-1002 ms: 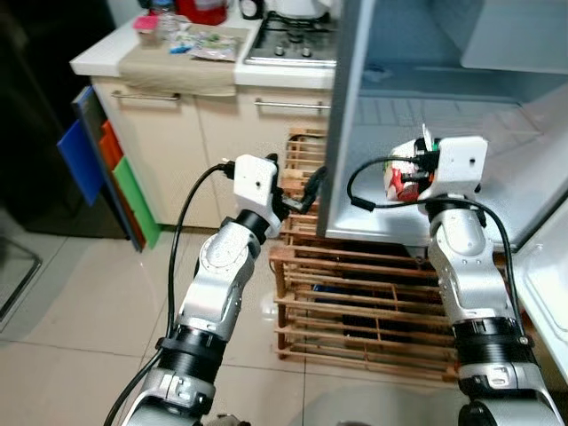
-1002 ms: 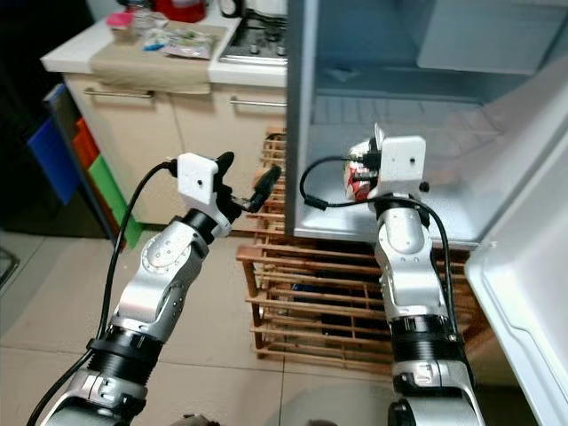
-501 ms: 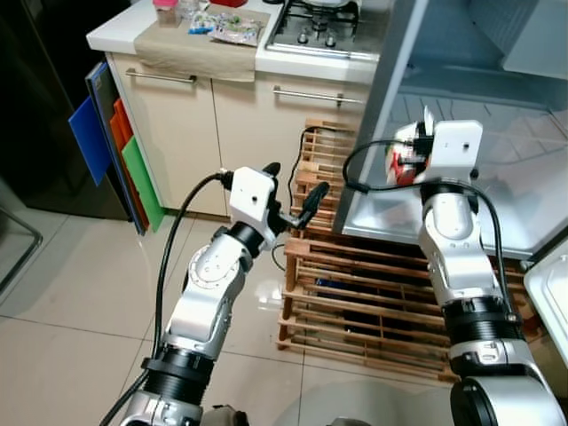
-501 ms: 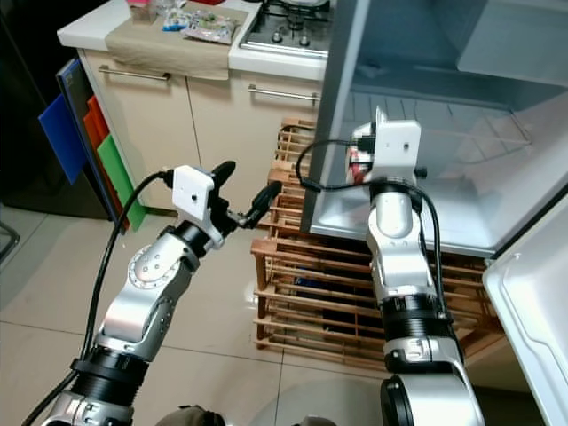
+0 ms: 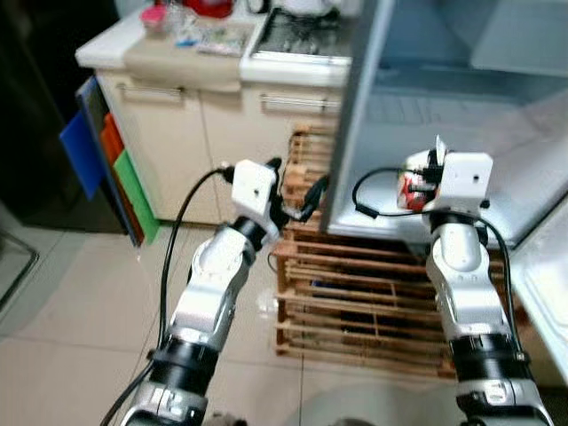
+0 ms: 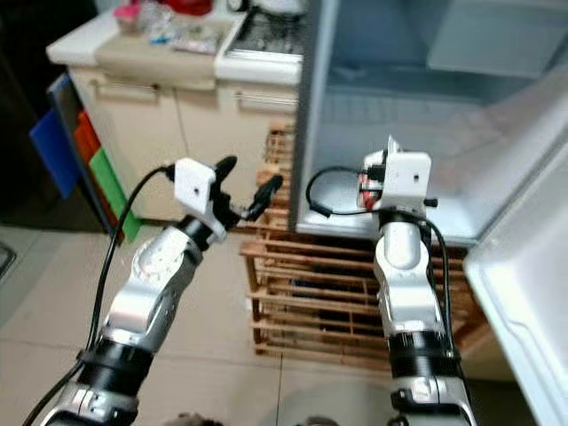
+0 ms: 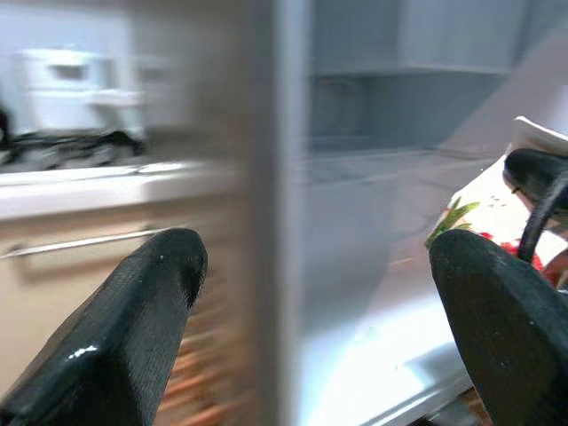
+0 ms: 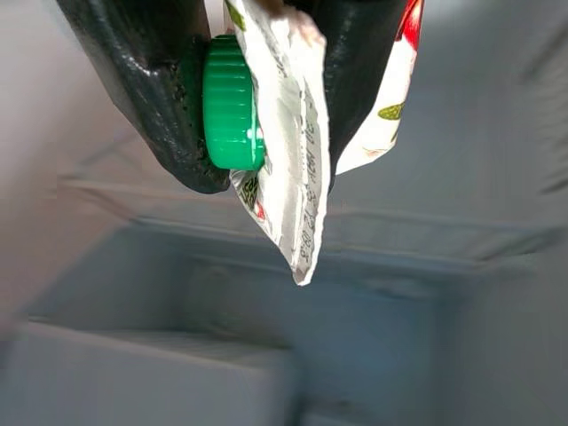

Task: Restocking fridge

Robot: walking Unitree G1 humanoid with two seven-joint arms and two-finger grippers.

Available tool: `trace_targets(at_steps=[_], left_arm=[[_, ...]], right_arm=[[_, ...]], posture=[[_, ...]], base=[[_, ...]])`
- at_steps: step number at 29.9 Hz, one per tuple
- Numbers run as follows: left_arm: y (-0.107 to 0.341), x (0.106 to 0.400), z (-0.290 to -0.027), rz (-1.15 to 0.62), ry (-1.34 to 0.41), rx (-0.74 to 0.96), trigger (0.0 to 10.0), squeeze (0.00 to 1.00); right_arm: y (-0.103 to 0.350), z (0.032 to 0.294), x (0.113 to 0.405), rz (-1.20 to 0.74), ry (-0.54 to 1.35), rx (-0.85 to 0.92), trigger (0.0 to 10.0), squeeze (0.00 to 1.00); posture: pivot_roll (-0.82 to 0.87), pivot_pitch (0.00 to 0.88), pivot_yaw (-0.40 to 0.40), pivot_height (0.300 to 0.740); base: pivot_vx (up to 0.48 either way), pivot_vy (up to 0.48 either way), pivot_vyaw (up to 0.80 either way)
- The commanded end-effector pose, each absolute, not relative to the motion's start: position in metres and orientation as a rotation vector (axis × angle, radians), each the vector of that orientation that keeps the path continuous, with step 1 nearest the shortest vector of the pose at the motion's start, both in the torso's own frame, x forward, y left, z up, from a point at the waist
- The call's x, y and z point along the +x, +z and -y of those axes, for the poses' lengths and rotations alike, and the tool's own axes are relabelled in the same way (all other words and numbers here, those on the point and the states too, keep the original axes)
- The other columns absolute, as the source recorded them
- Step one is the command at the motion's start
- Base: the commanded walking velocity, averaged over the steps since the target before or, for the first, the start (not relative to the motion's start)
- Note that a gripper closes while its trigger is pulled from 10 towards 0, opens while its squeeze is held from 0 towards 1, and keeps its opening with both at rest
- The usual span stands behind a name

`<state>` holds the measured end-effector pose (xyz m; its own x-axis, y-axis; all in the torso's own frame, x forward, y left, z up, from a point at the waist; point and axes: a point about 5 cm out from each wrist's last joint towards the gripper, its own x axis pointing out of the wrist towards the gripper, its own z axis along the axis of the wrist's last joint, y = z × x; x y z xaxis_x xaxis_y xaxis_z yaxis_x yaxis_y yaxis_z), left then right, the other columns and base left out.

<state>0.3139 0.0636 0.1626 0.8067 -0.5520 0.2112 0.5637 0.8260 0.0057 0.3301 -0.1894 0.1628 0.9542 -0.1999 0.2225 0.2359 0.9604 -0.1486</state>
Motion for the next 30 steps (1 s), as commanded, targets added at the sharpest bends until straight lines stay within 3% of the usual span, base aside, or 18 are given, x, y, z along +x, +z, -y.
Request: trace_targets(at_steps=[1,9,20,30], left_arm=[[0.165,0.317,-0.063,0.214,-0.595,-0.056,10.0,0.0],[0.166,0.322,-0.075,0.214,-0.524,-0.046,10.0,0.0],[0.167,0.311,-0.07,0.207,-0.628,0.01,10.0,0.0],[0.159,0.293,-0.076,0.108,-0.67,-0.043,10.0,0.0]], right_arm=[[0.174,0.19,0.333,0.239,-0.239,-0.161,10.0,0.0],[0.176,0.173,0.34,0.237,-0.166,-0.133,10.0,0.0],[0.188,0.161,0.353,0.266,-0.174,-0.122,10.0,0.0],[0.211,0.13,0.378,0.352,-0.144,-0.149,10.0,0.0]], posture=[[-0.14,0.0,0.007,0.732],[-0.11,0.0,0.002,0.732],[-0.09,0.0,0.029,0.732],[0.01,0.083,0.032,0.732]], base=[[0.322,-0.349,0.0],[0.089,-0.042,0.0],[0.0,0.0,0.0],[0.0,0.0,0.0]])
